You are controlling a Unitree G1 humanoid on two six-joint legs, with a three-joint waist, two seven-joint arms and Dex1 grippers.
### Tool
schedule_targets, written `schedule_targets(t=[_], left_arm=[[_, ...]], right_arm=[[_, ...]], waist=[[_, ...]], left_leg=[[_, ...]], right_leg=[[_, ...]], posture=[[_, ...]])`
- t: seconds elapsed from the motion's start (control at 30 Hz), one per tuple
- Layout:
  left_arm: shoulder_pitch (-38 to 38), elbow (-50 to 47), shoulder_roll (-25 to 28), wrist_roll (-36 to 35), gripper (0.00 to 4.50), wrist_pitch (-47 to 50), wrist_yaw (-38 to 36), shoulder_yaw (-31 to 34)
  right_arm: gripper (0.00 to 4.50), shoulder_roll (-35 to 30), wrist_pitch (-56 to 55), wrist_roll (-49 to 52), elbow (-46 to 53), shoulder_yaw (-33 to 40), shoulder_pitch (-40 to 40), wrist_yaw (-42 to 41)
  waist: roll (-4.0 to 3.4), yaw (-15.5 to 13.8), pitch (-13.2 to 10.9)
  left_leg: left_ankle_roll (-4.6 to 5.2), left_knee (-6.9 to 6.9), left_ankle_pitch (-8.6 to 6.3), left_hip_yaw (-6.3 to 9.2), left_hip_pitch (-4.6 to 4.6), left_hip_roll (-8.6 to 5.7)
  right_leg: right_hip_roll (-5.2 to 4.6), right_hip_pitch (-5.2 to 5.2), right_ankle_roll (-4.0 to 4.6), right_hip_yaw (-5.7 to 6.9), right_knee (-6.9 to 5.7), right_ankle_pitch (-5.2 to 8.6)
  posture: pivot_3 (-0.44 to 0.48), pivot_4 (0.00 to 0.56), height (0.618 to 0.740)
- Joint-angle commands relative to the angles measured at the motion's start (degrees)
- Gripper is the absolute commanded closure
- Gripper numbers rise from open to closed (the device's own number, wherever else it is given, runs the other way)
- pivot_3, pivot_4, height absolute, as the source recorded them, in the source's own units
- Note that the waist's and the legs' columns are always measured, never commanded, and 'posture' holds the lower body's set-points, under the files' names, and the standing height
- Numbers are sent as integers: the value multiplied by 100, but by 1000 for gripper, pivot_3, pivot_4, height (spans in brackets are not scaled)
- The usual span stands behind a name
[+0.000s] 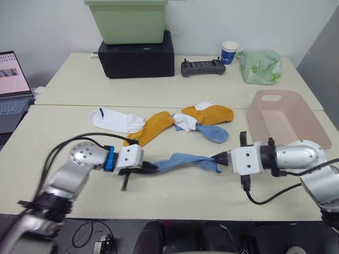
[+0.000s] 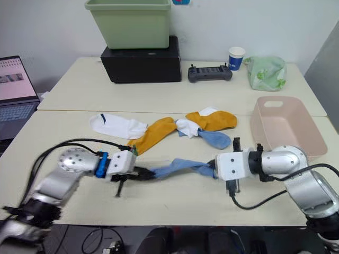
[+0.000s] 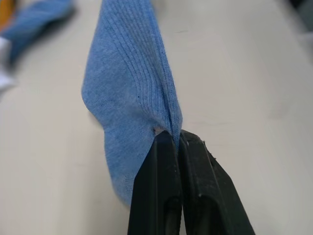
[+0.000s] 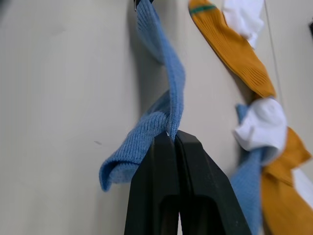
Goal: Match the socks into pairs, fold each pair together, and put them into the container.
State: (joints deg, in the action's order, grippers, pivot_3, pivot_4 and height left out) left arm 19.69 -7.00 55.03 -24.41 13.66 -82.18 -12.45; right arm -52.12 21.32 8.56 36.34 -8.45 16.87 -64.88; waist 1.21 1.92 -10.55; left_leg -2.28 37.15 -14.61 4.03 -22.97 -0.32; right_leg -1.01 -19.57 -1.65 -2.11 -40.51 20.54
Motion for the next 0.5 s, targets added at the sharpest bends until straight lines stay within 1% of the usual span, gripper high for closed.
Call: schedule_targets(t=[0.03, 0.1, 0.2, 0.27, 0.33, 0.43, 0.5], left_arm=[[86, -695, 512, -912, 4475, 1452, -604, 154], [133, -713, 648, -897, 4475, 1608, -879, 26], [188, -443, 528, -595, 4475, 1644, -1019, -247], [451, 452, 68, 105, 4475, 1259, -772, -659], [748, 1170, -319, 586, 4475, 952, -557, -849], [1114, 1923, -757, 988, 4475, 507, -386, -888], [1255, 2212, -970, 1172, 4475, 250, -224, -853]], right_arm=[[4500, -240, 758, 861, 562, 405, -78, -216], [4500, -370, 937, 1032, 628, 393, -80, -261], [4500, -483, 1003, 1010, 519, 223, -39, -259], [4500, -403, 721, 379, -28, -340, 142, -135], [4500, -318, 462, -98, -455, -742, 301, -38], [4500, -107, 371, -580, -932, -1065, 495, 232], [4500, -53, 218, -768, -1103, -1140, 573, 272]], waist=[[-3, -3, -1], [-3, -7, -2], [-2, -9, -2], [-7, -12, 2], [-2, -13, -1], [6, -12, -5], [4, -13, -5]], left_leg=[[0, 0, 0, 0, 0, -1], [0, 0, 0, 1, 5, -1], [1, 0, 0, 2, 4, -2], [1, -1, -1, 1, 3, -3], [3, 1, 0, 4, 13, -7], [4, 7, 1, 3, -11, -8], [3, 22, 2, 6, -36, -5]], right_leg=[[0, 1, 0, 0, 0, 0], [0, 6, 0, 1, 1, 0], [0, 6, 0, 1, 1, 0], [1, 5, 0, 0, 3, 1], [2, 17, 0, 4, 6, 1], [2, -9, 0, 0, 3, 0], [3, -31, 0, 3, -2, 0]], posture=[[0, 150, 720], [0, 150, 720], [0, 150, 720], [0, 150, 720], [0, 150, 720], [0, 150, 720], [0, 150, 720]])
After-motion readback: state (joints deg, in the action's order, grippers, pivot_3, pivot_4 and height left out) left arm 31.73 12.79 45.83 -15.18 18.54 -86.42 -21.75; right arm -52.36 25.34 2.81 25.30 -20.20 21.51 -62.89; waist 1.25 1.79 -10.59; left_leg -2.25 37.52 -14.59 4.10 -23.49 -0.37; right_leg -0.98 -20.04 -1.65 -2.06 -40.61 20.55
